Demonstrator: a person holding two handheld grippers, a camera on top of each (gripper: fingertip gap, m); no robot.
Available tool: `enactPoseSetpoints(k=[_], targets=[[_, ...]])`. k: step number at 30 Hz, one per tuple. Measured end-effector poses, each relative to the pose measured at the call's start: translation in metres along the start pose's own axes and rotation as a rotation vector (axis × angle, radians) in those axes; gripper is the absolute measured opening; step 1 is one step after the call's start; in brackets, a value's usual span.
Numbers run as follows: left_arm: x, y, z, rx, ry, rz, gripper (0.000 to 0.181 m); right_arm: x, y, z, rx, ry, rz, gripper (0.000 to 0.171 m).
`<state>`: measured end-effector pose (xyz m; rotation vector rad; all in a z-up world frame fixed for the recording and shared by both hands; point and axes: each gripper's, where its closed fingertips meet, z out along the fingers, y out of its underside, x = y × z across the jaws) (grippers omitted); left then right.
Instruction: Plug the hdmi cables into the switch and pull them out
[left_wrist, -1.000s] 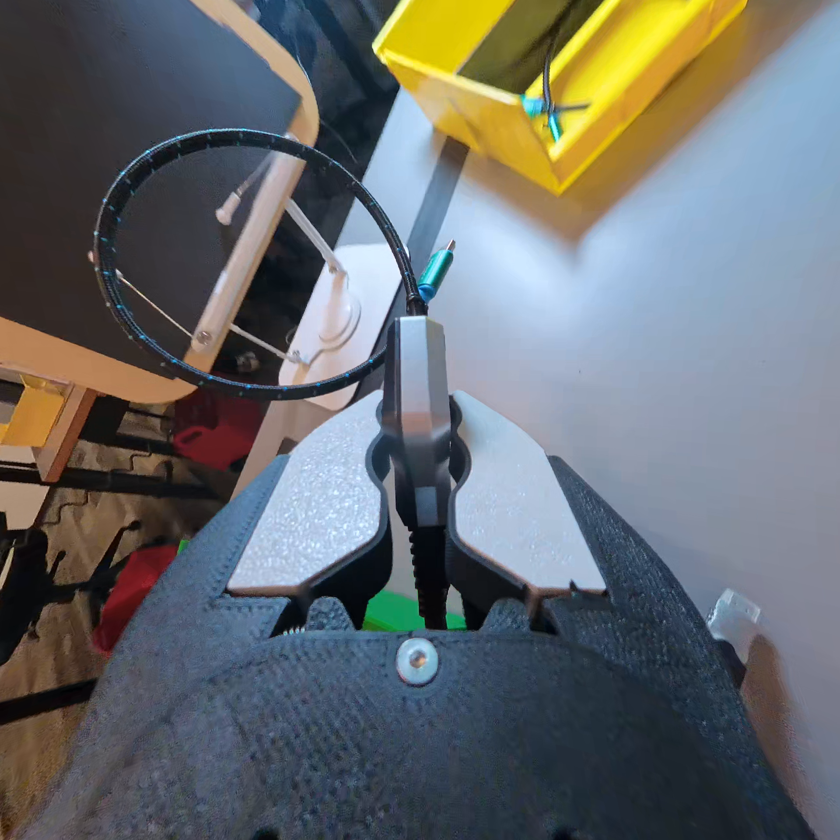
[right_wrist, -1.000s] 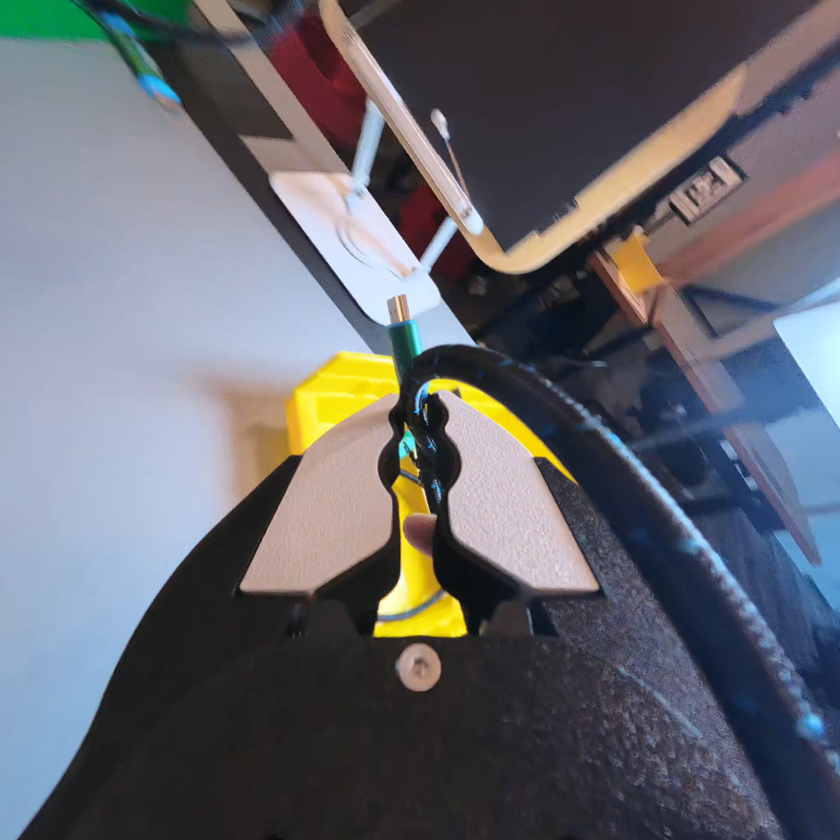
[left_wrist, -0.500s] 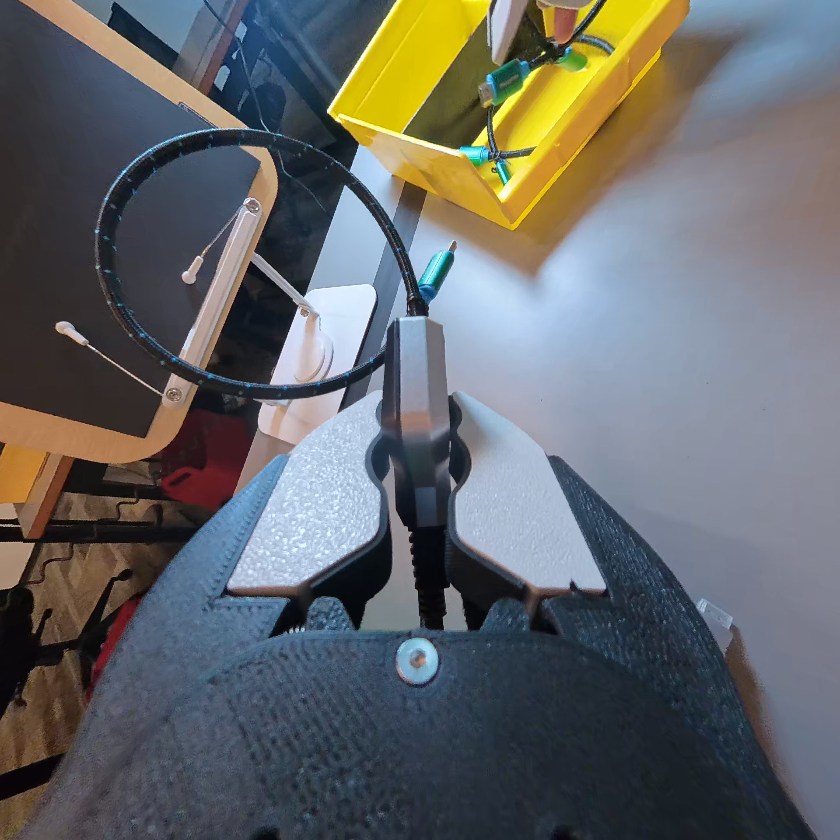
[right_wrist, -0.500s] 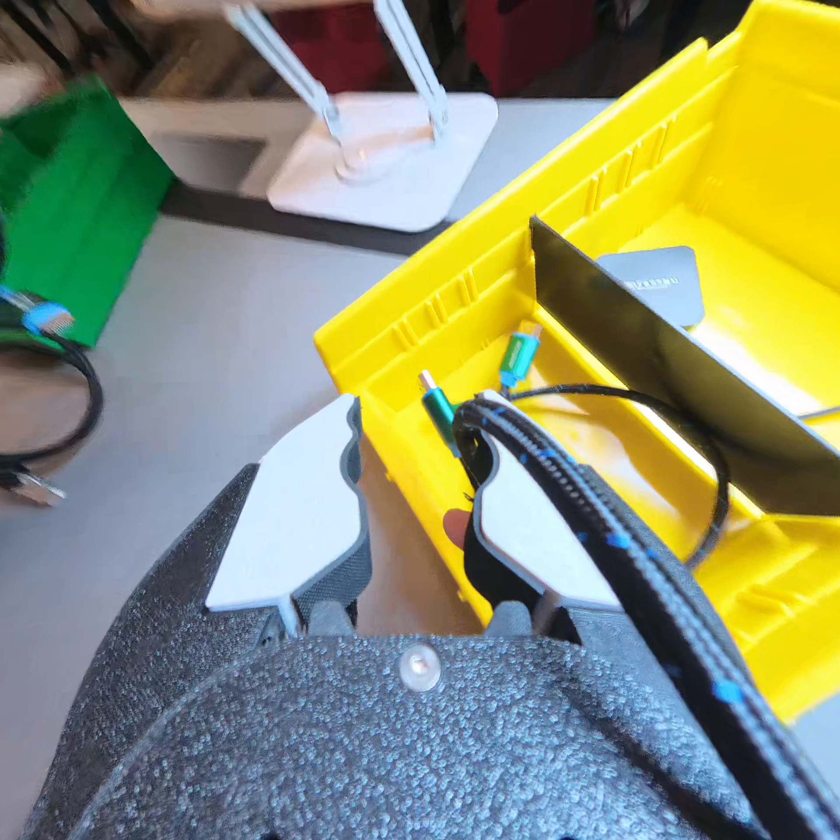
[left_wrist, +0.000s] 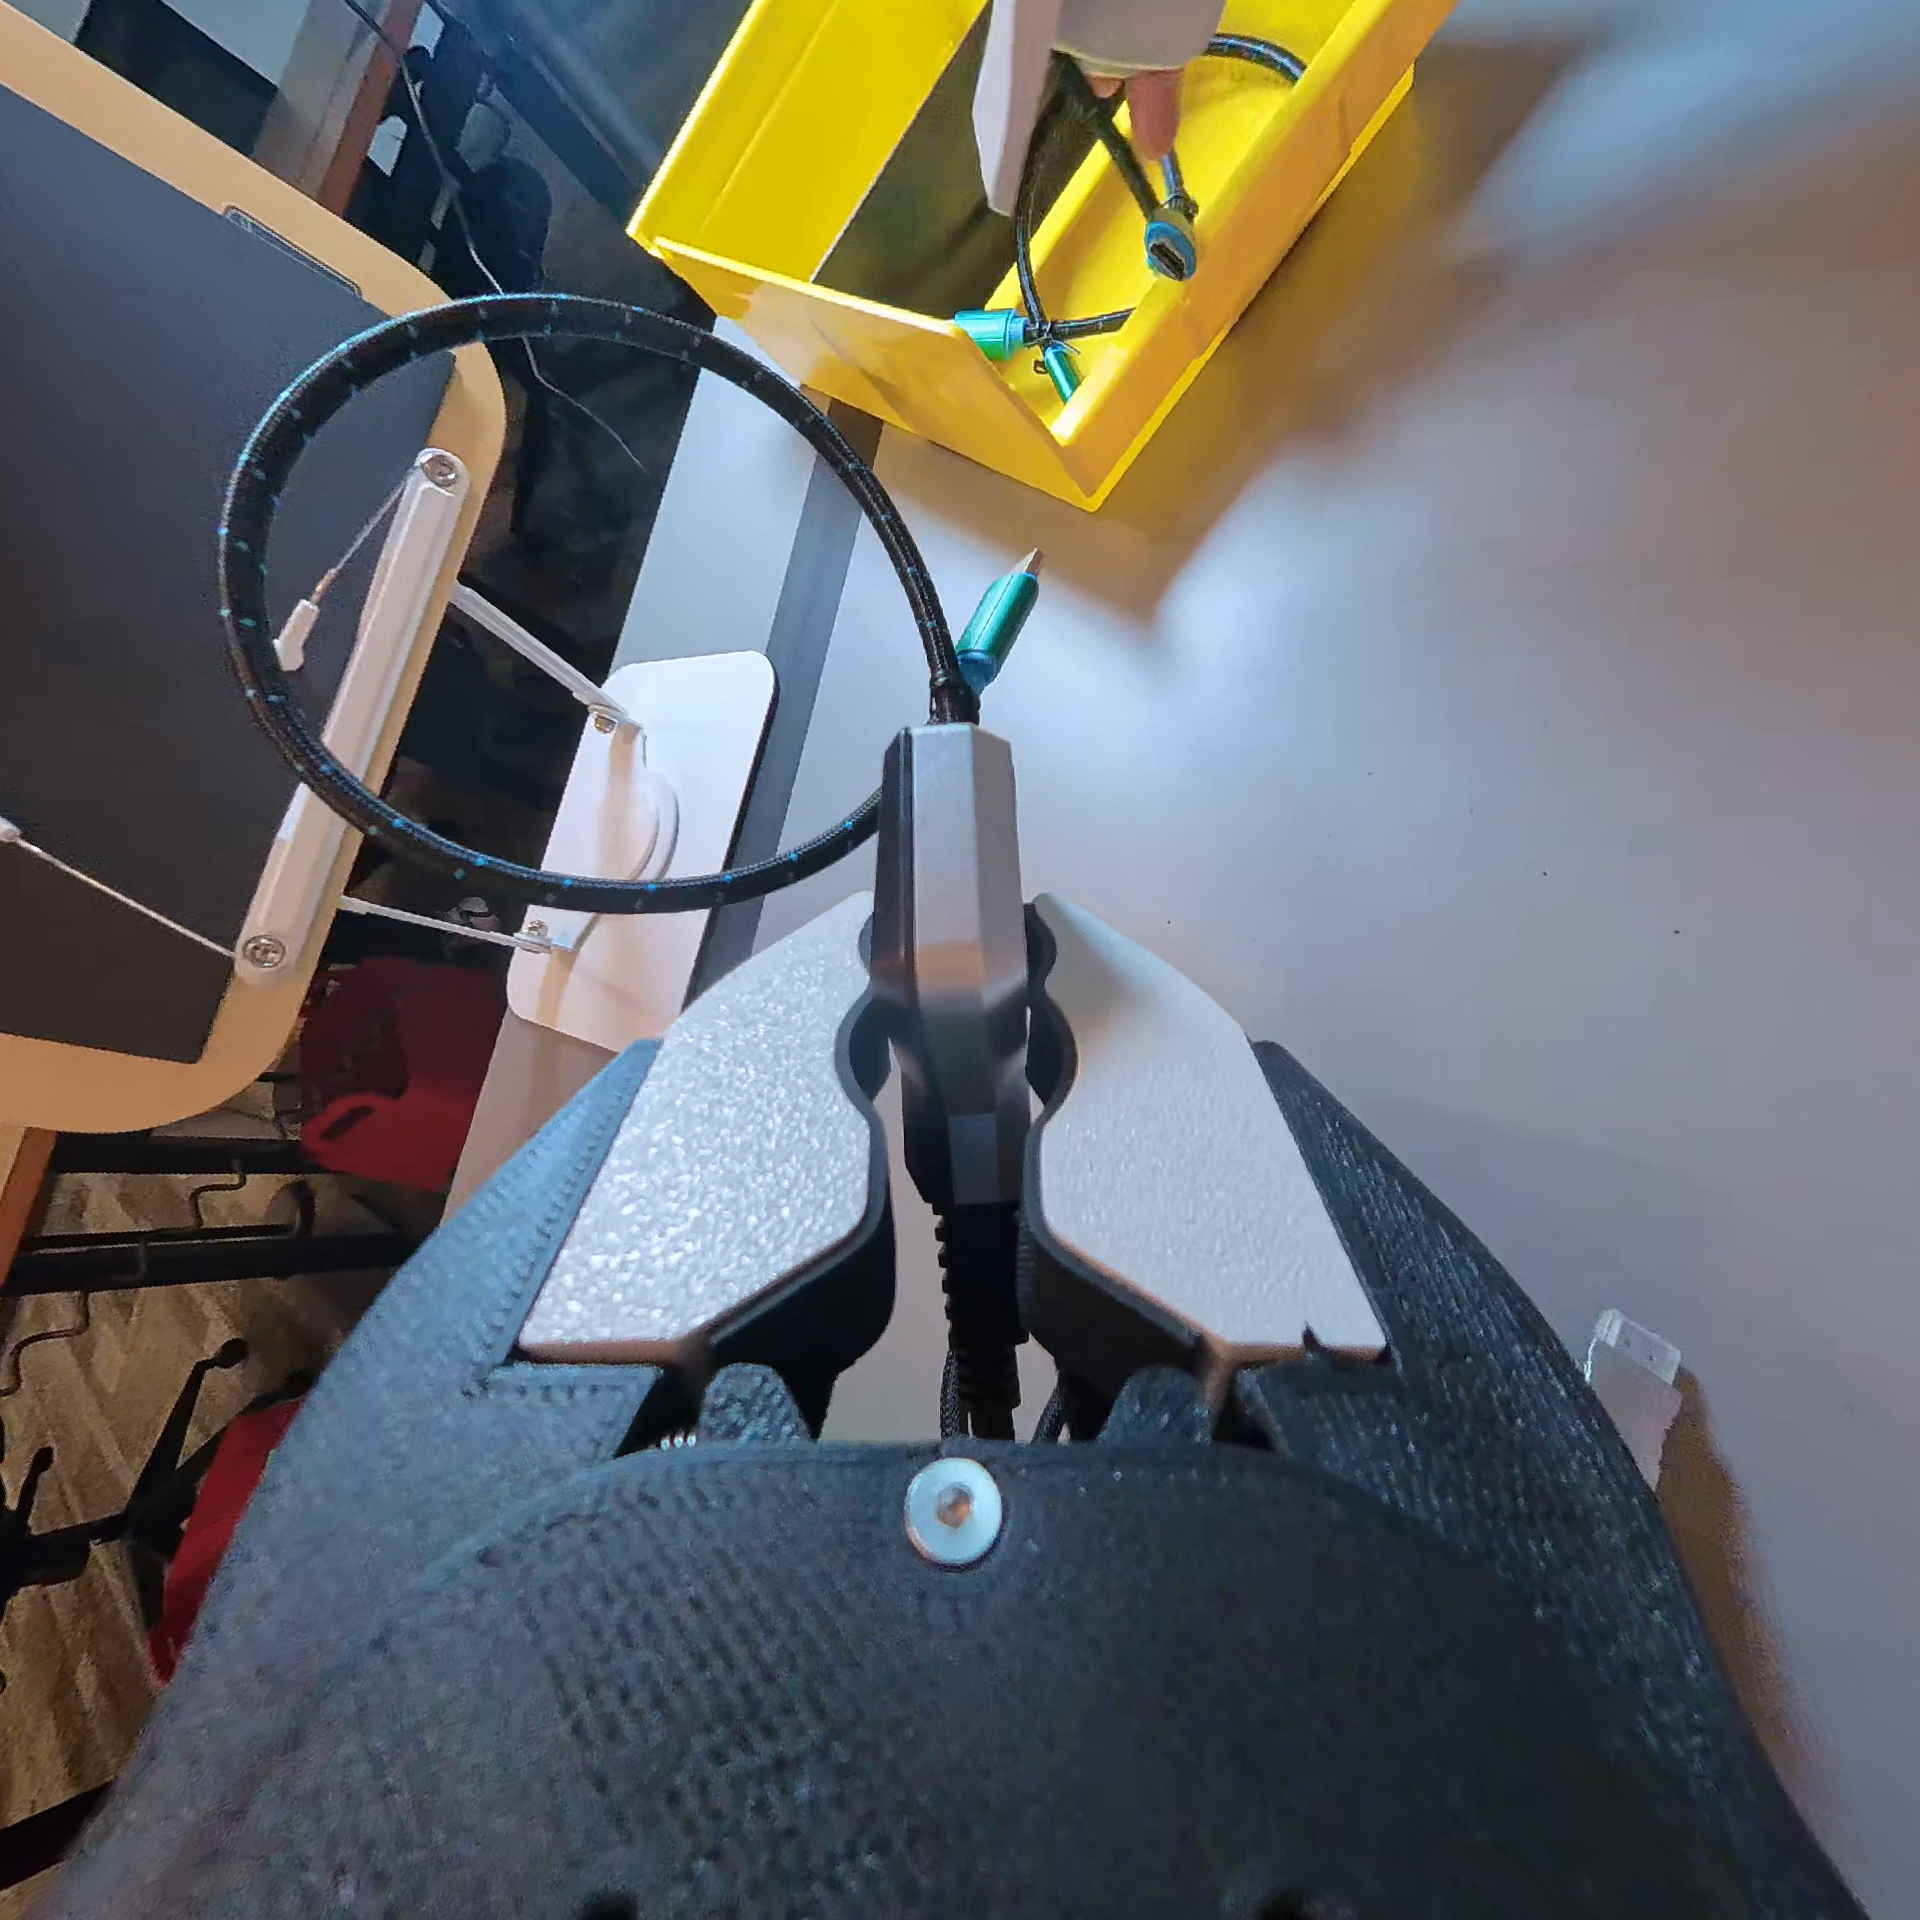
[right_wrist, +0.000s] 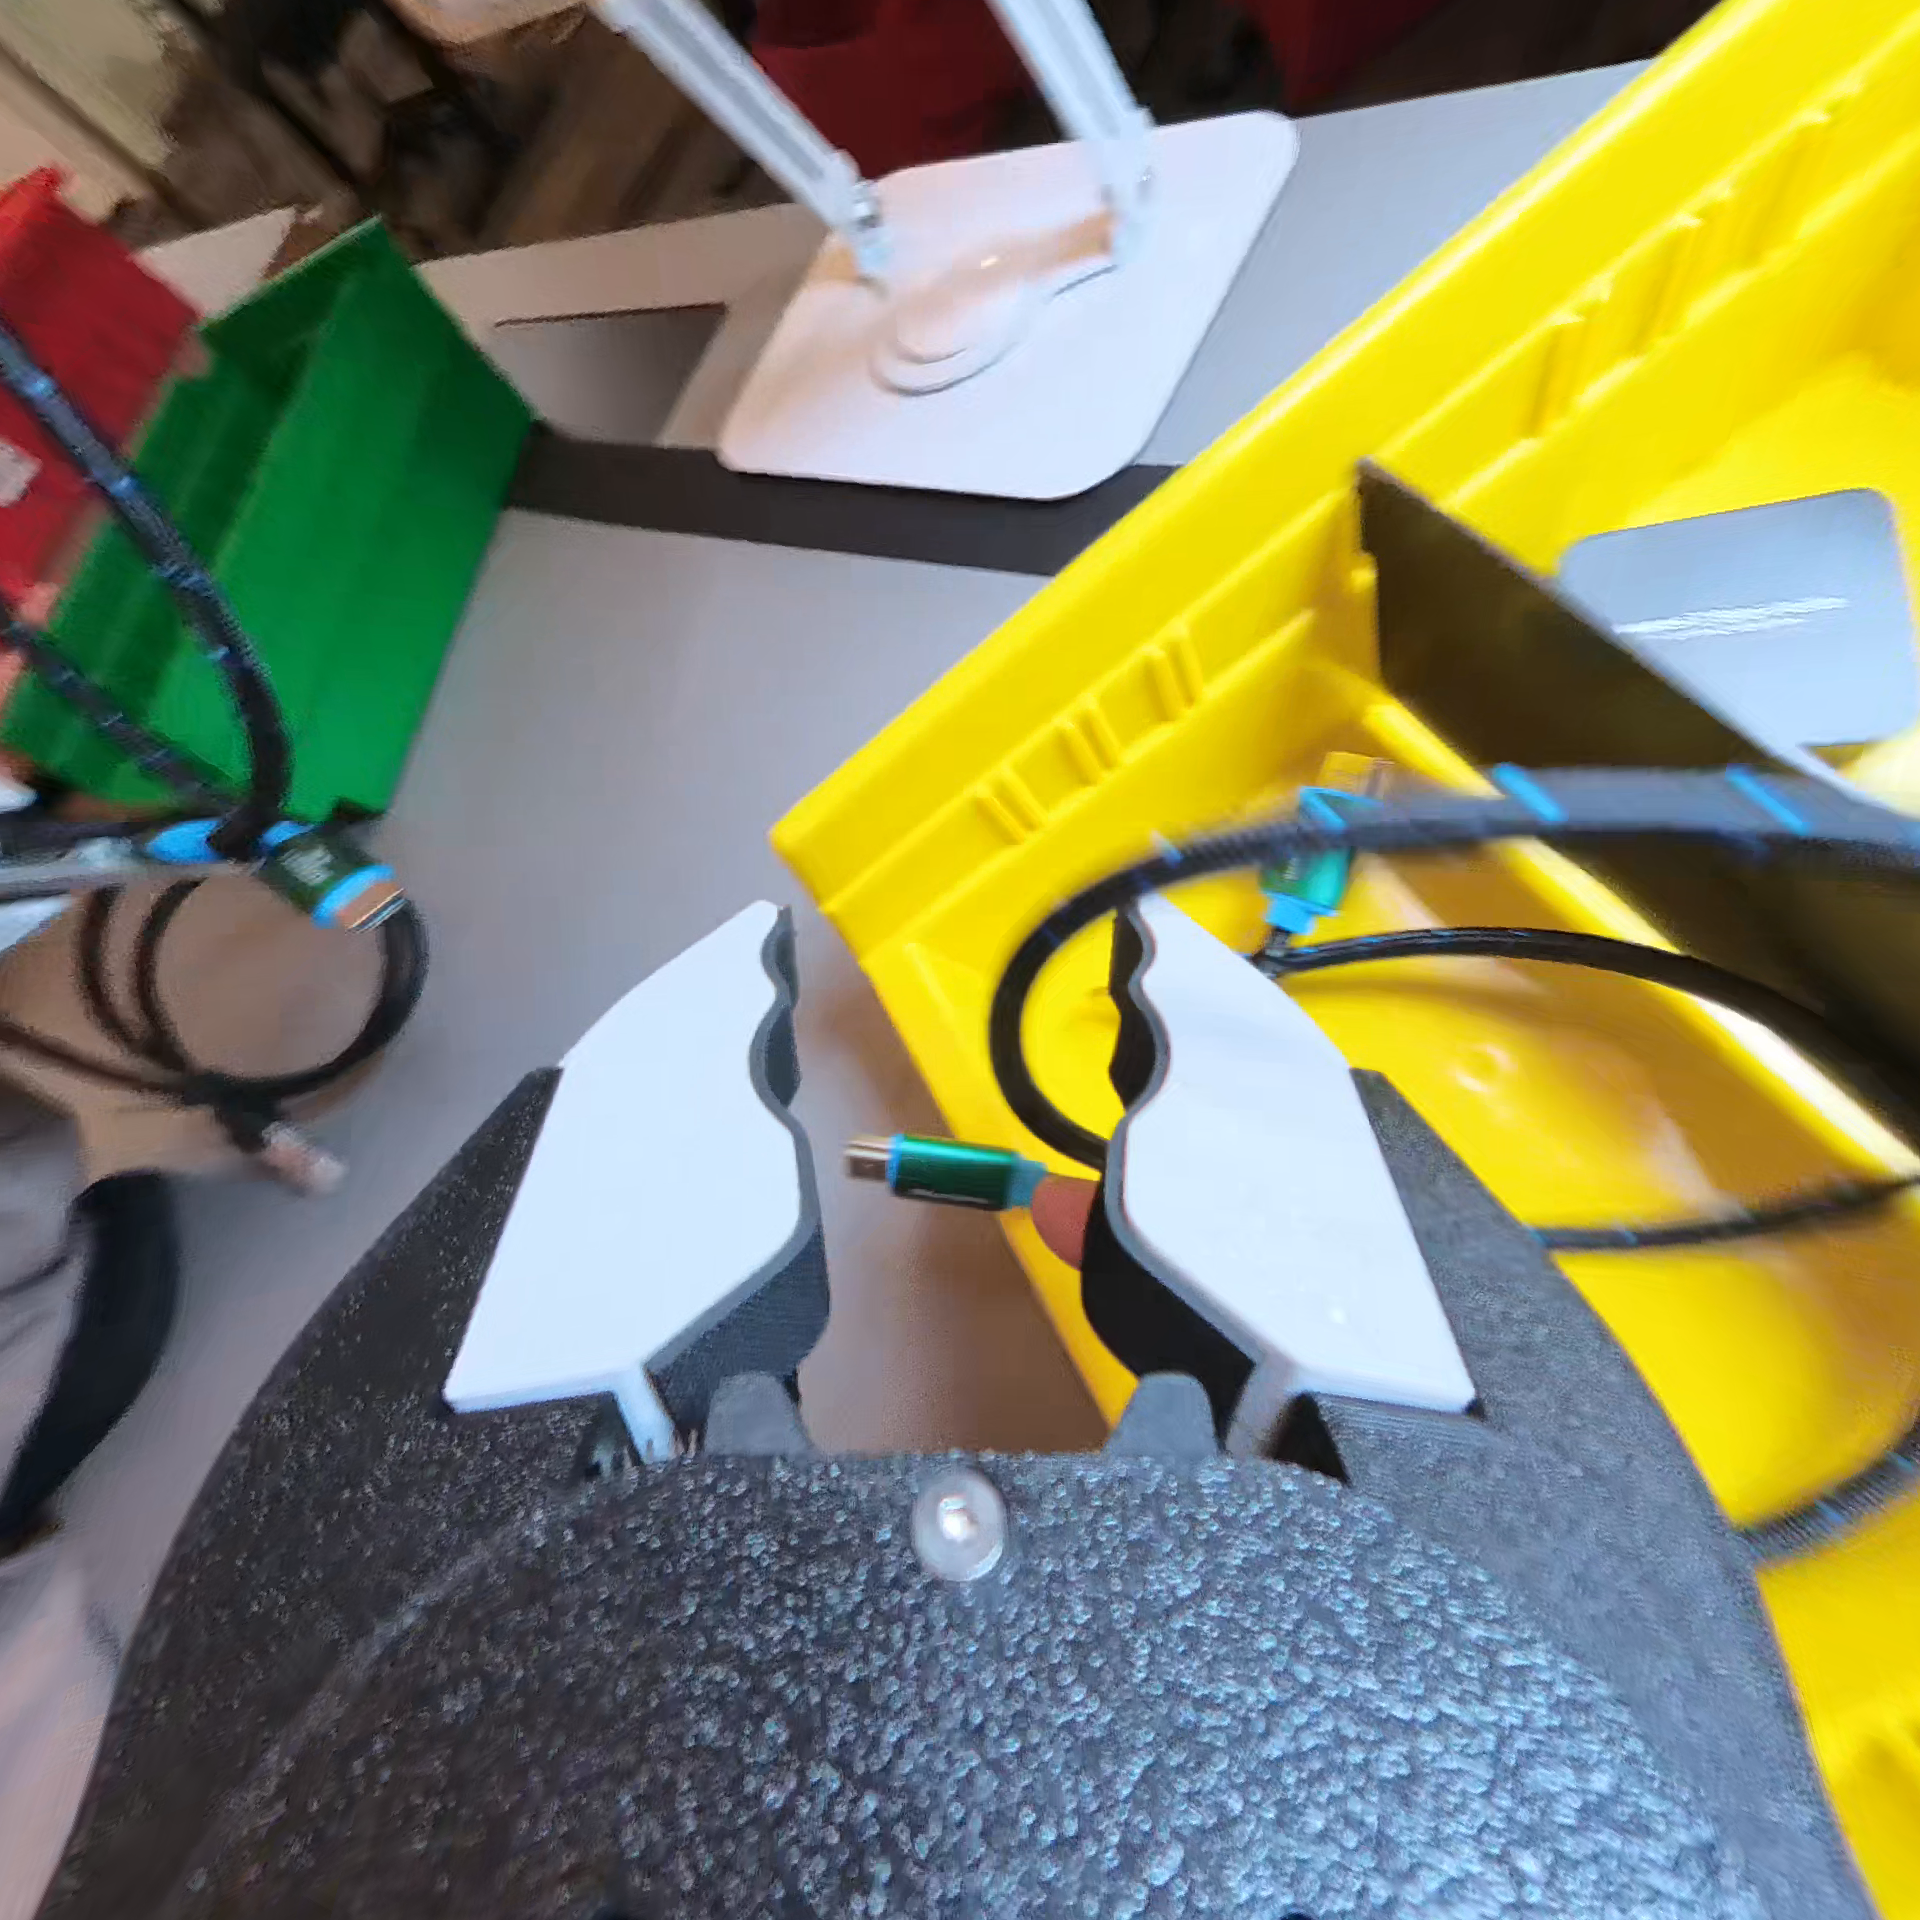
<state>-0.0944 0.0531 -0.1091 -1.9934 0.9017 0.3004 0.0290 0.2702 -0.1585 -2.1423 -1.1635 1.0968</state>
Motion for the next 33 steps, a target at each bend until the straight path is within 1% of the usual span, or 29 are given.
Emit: enactPoseSetpoints(k=[1, 2, 3, 4, 6, 8, 10, 13, 15, 17, 19, 21, 23, 26, 28, 32, 33], targets=[[0.0, 0.001, 0.001, 0.0, 0.003, -0.005, 0.022, 0.018, 0.0, -0.003, -0.014, 0.14, -0.032, 0.059], [0.0, 0.002, 0.002, -0.001, 0.004, -0.009, 0.022, 0.033, 0.005, -0.008, -0.065, 0.289, -0.128, 0.061], [-0.001, 0.003, 0.002, -0.003, 0.004, -0.011, 0.022, 0.038, 0.012, -0.011, -0.123, 0.358, -0.186, 0.062], [-0.002, 0.004, 0.002, -0.004, 0.001, -0.013, 0.022, 0.039, 0.016, -0.014, -0.153, 0.387, -0.205, 0.063], [-0.003, 0.003, 0.0, 0.0, -0.004, -0.013, 0.022, 0.043, 0.011, -0.023, -0.145, 0.461, -0.269, 0.061], [-0.003, -0.001, -0.002, 0.014, -0.012, -0.008, 0.022, 0.028, 0.0, -0.03, -0.077, 0.417, -0.321, 0.056], [-0.004, -0.007, -0.006, 0.04, -0.019, 0.002, 0.022, 0.002, -0.017, -0.038, 0.026, 0.346, -0.395, 0.051], [-0.001, -0.017, -0.011, 0.08, -0.016, 0.013, 0.022, -0.067, -0.035, -0.056, 0.189, 0.187, -0.664, 0.043], [0.001, -0.023, -0.013, 0.092, -0.016, 0.02, 0.022, -0.124, -0.029, -0.066, 0.257, 0.053, -0.879, 0.039], [0.0, -0.027, -0.015, 0.094, -0.043, 0.028, 0.022, -0.172, -0.005, -0.071, 0.235, -0.076, -1.069, 0.033], [0.003, -0.031, -0.015, 0.092, -0.043, 0.046, 0.022, -0.202, 0.013, -0.069, 0.209, -0.117, -1.204, 0.029], [0.008, -0.037, -0.014, 0.096, -0.041, 0.066, 0.022, -0.217, 0.022, -0.057, 0.178, -0.078, -1.293, 0.029], [0.013, -0.042, -0.013, 0.086, -0.049, 0.099, 0.022, -0.22, 0.031, -0.038, 0.129, -0.021, -1.371, 0.029], [0.023, -0.046, -0.01, 0.053, -0.059, 0.169, 0.022, -0.209, 0.038, -0.007, 0.044, 0.108, -1.46, 0.027], [0.029, -0.046, -0.009, 0.018, -0.055, 0.216, 0.022, -0.202, 0.037, 0.005, 0.03, 0.182, -1.505, 0.025], [0.04, -0.048, -0.008, 0.013, -0.013, 0.249, 0.022, -0.194, 0.046, 0.019, -0.033, 0.216, -1.535, 0.026], [0.041, -0.046, -0.007, 0.004, -0.005, 0.259, 0.022, -0.194, 0.048, 0.02, -0.037, 0.211, -1.542, 0.023]])
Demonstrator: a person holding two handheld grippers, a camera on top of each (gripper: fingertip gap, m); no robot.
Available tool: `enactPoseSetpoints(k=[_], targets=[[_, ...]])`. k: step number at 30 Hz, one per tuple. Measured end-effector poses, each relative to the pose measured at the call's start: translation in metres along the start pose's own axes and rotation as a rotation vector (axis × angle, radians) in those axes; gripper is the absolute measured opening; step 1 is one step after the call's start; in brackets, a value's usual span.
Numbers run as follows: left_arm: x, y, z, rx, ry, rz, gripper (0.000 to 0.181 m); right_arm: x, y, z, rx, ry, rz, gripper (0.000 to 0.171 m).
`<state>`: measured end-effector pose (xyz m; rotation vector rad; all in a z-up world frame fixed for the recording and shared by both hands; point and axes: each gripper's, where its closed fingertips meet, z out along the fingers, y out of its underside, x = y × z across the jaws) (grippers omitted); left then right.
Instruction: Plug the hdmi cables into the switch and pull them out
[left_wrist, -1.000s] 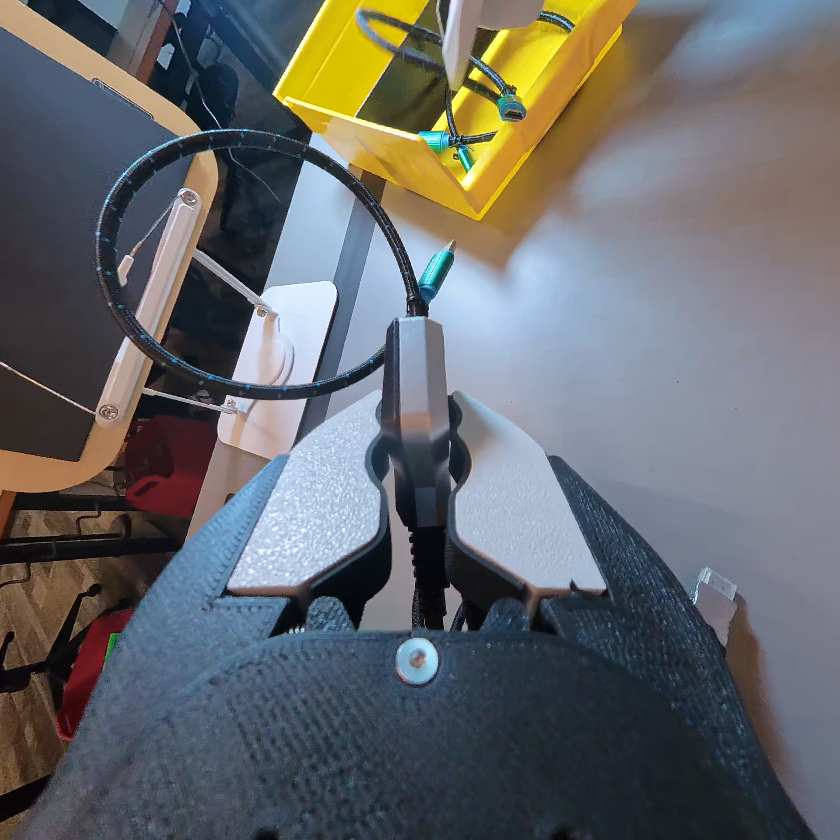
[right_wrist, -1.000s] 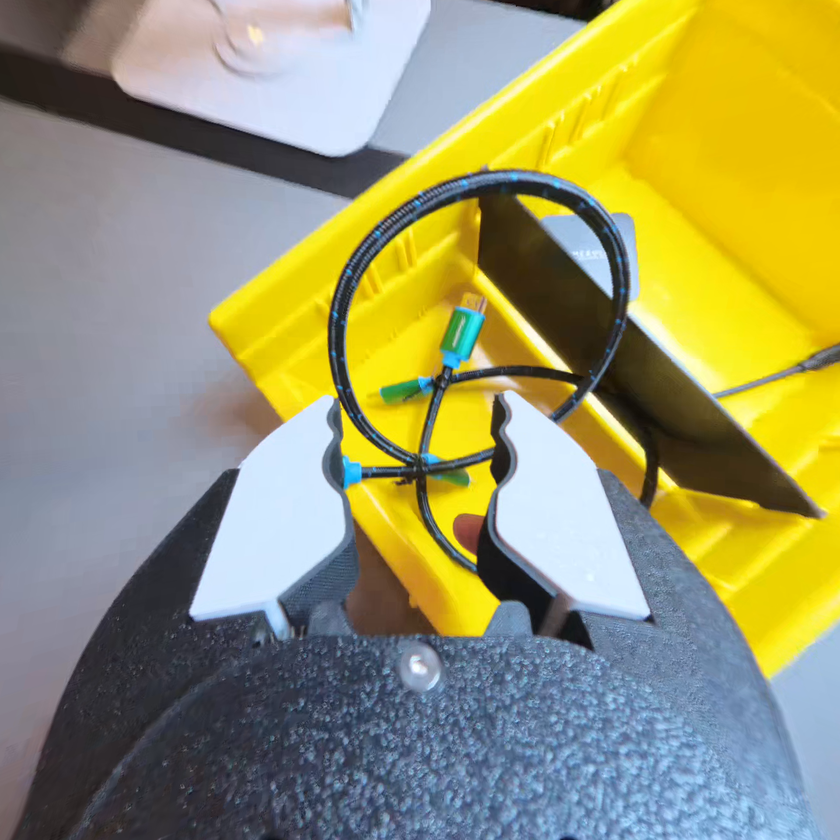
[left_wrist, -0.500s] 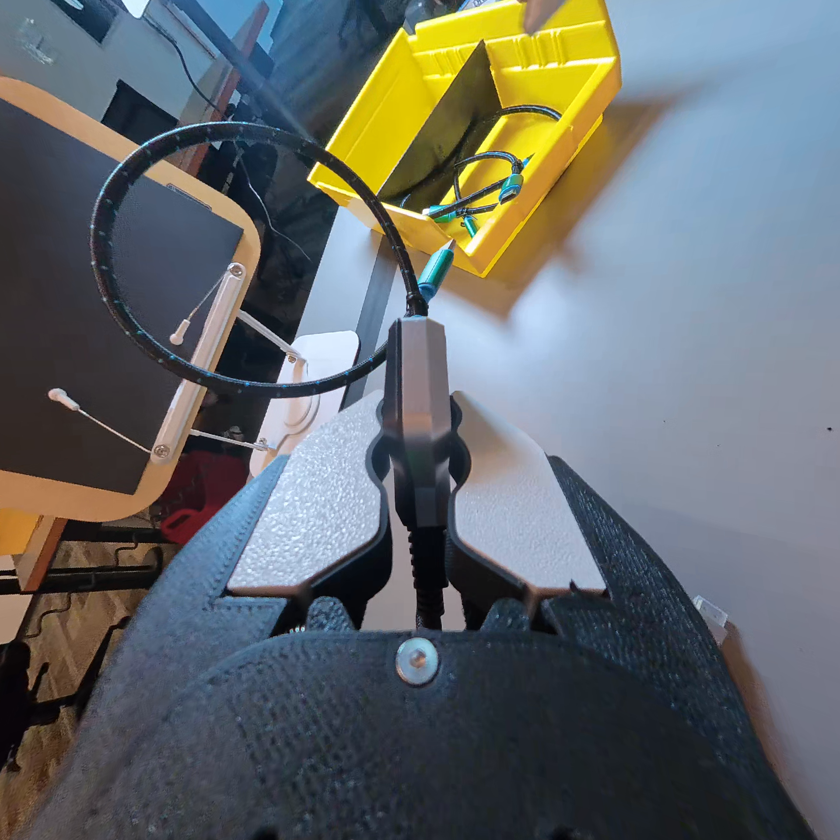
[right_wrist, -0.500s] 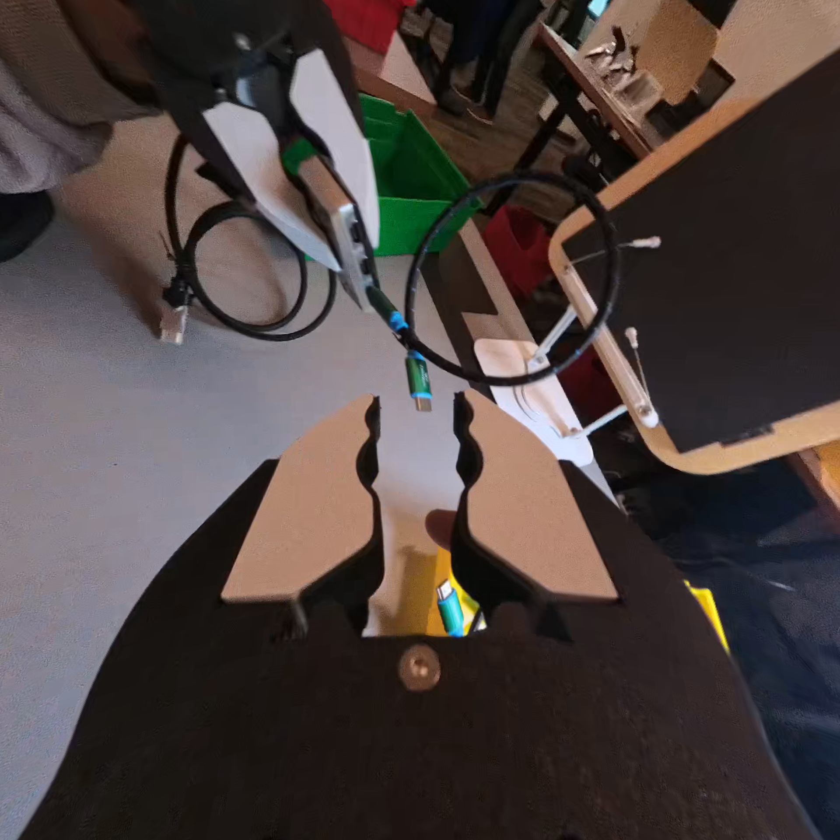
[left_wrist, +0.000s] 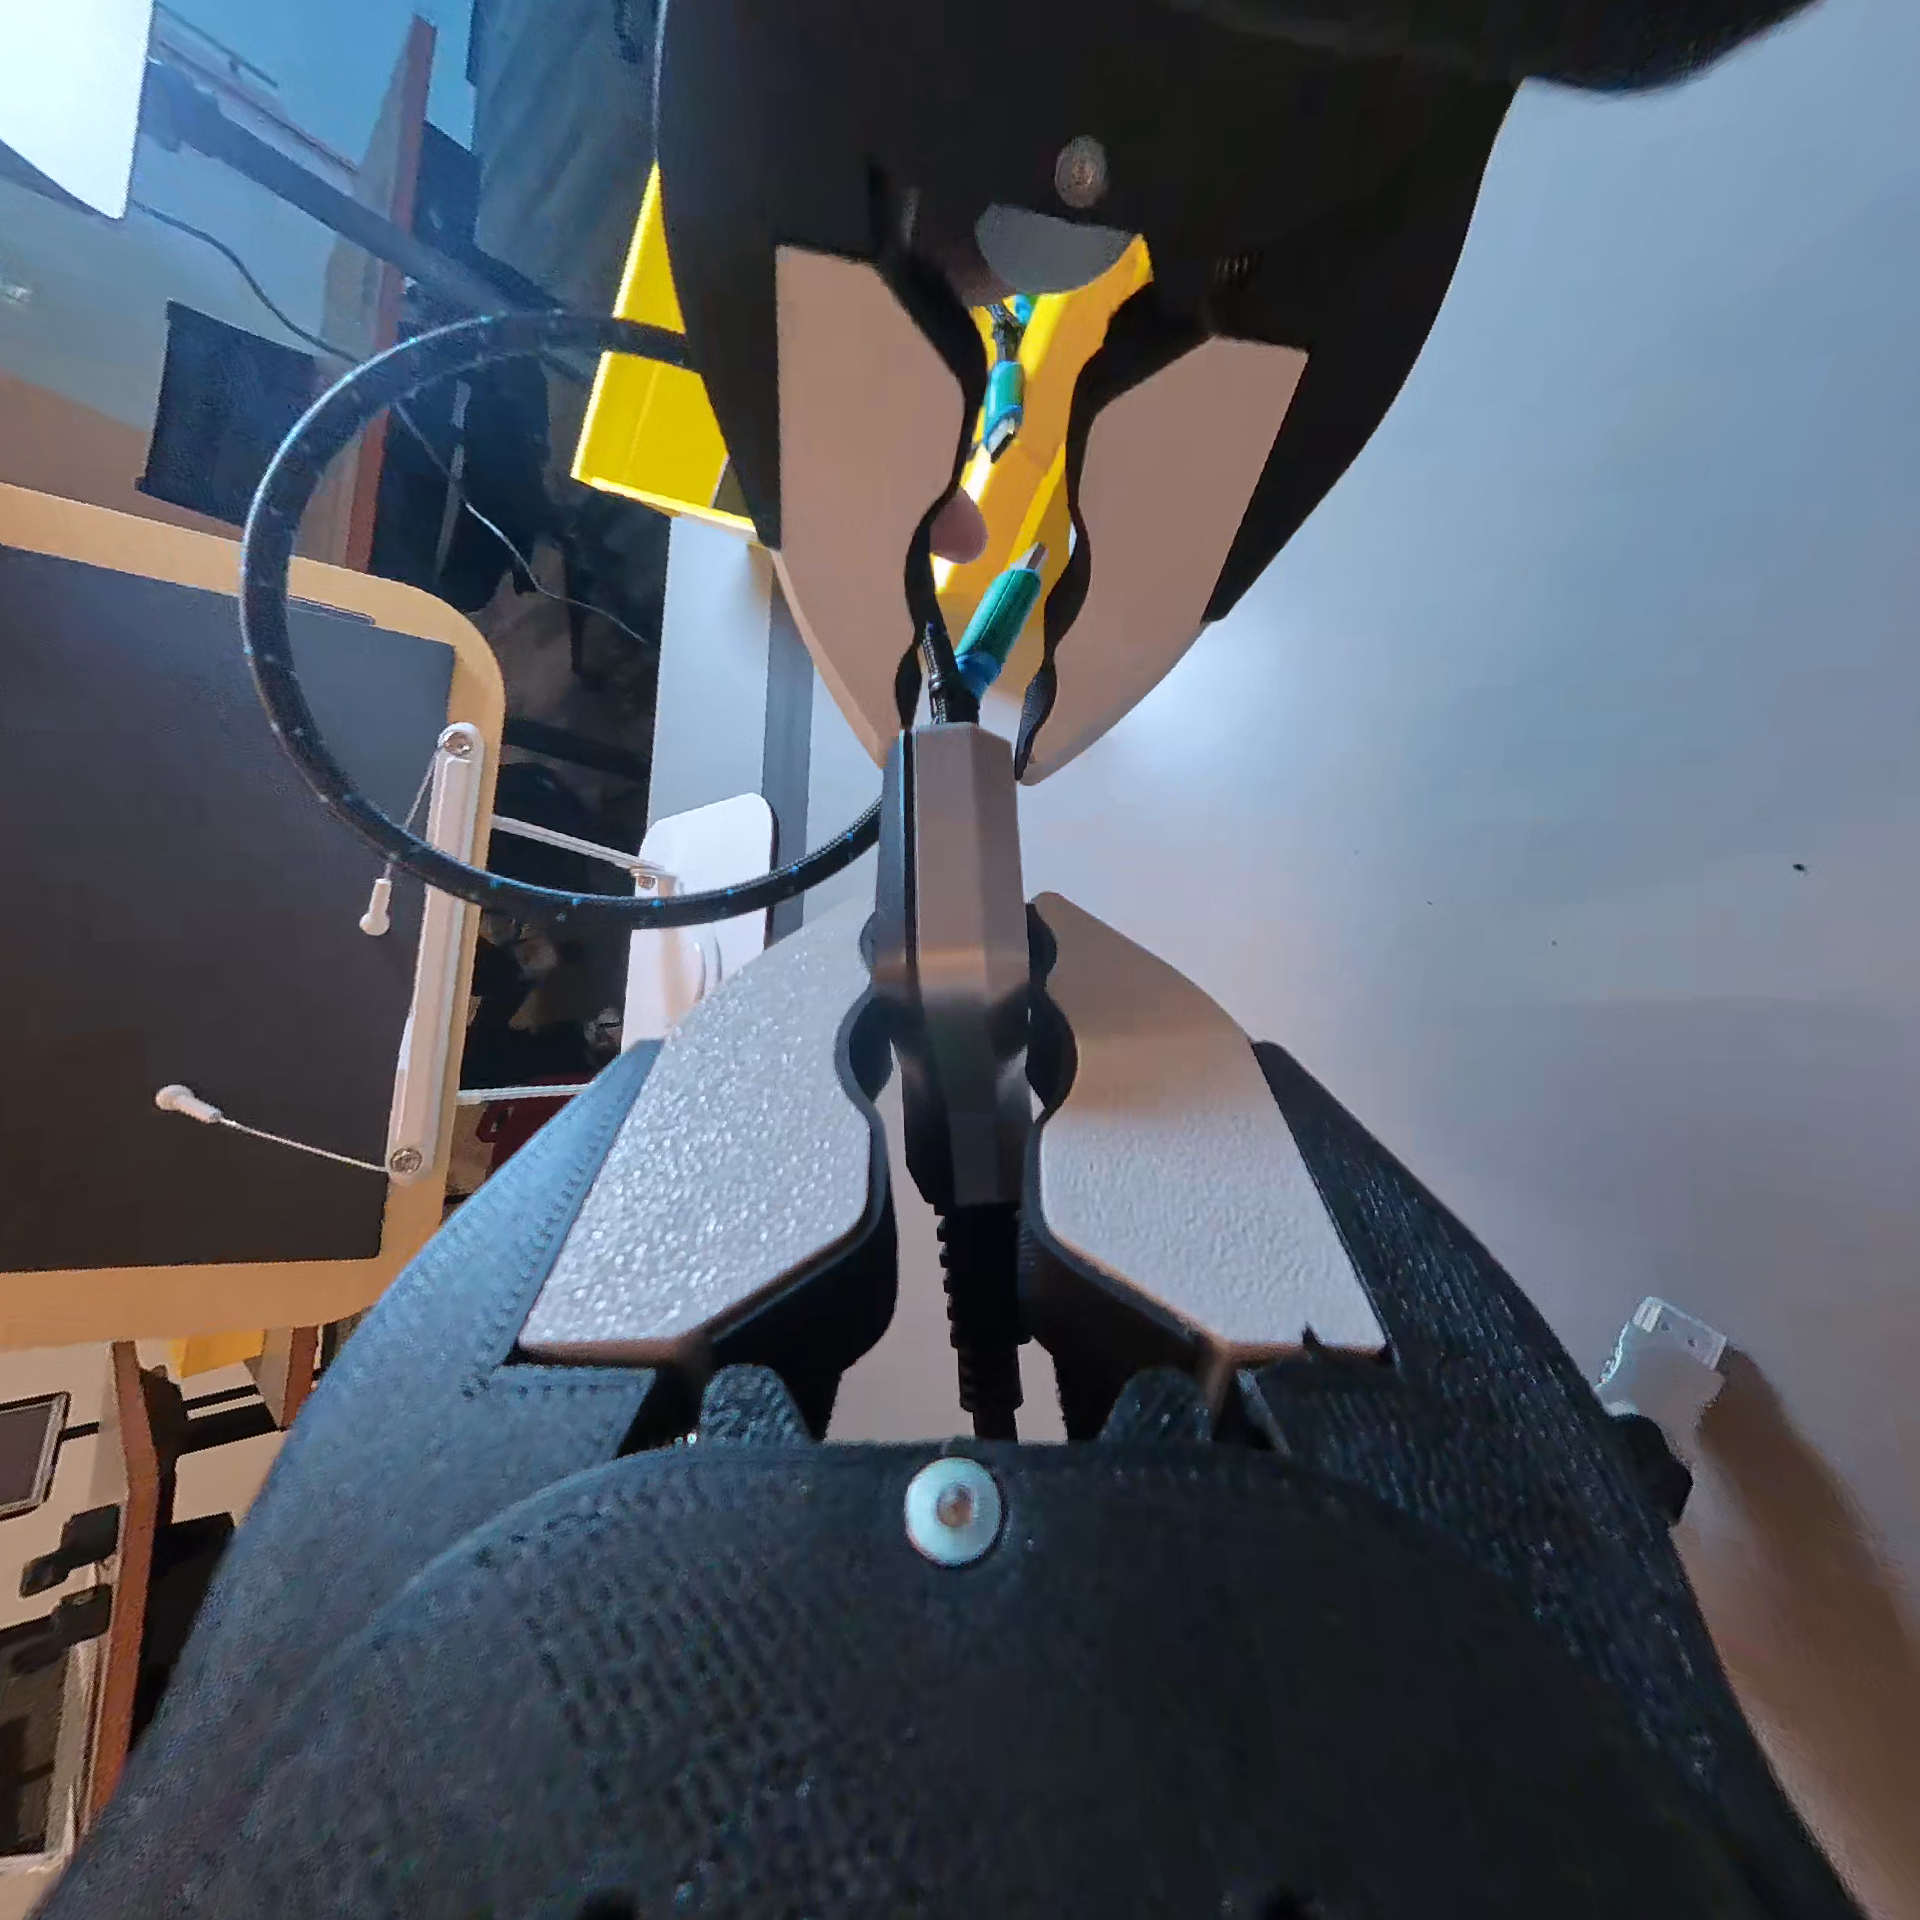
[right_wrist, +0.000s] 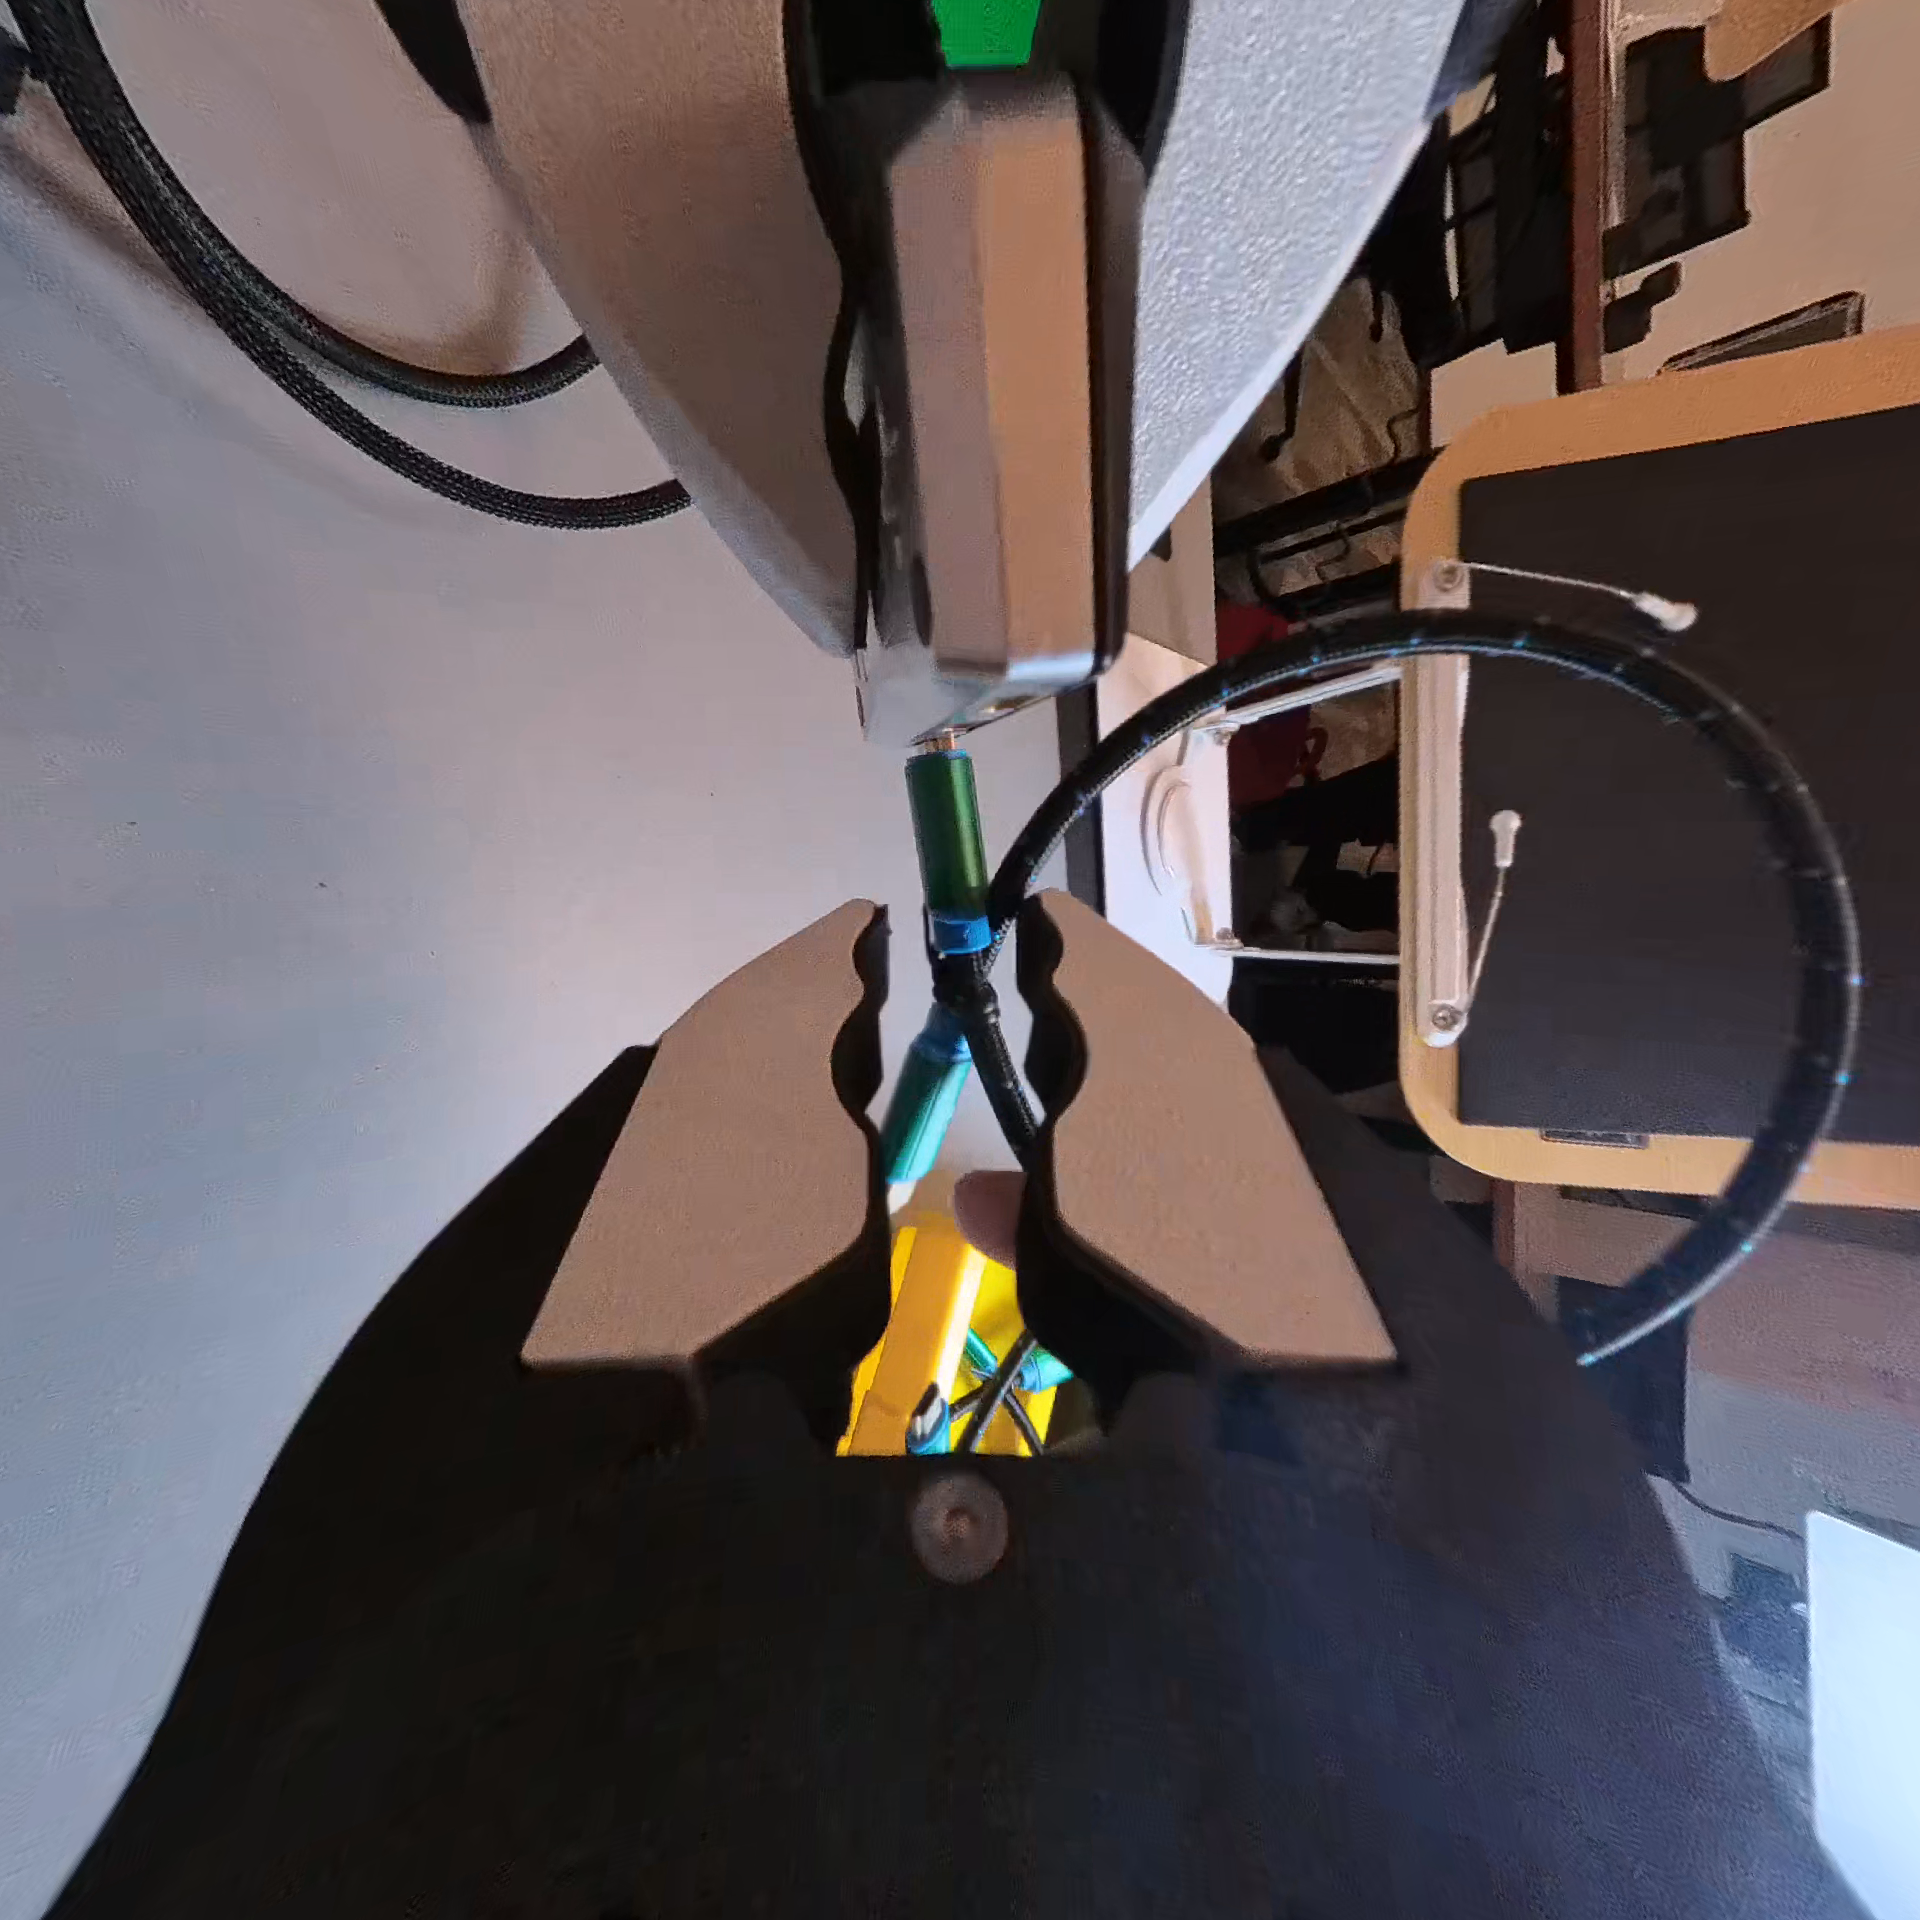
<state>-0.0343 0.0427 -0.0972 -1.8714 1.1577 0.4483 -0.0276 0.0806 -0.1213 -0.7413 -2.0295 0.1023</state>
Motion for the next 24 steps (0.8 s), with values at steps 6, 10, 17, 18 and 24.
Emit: enactPoseSetpoints(k=[6, 10, 17, 18, 24], targets=[[0.006, 0.001, 0.002, 0.017, 0.042, 0.006, 0.022, -0.004, 0.0, 0.0, 0.028, -0.026, 0.003, 0.017], [0.013, 0.004, 0.003, 0.009, 0.079, 0.024, 0.022, -0.014, 0.001, 0.003, 0.008, -0.077, 0.0, 0.021], [0.011, 0.002, 0.002, 0.067, 0.099, -0.014, 0.022, -0.012, 0.002, 0.0, 0.012, -0.077, -0.004, 0.012], [0.009, 0.001, 0.001, 0.084, 0.098, -0.035, 0.024, -0.012, 0.002, -0.003, 0.025, -0.091, 0.013, 0.011], [0.017, 0.011, 0.005, 0.012, 0.126, -0.02, 0.037, -0.013, 0.002, -0.016, 0.08, -0.17, 0.076, 0.01]])
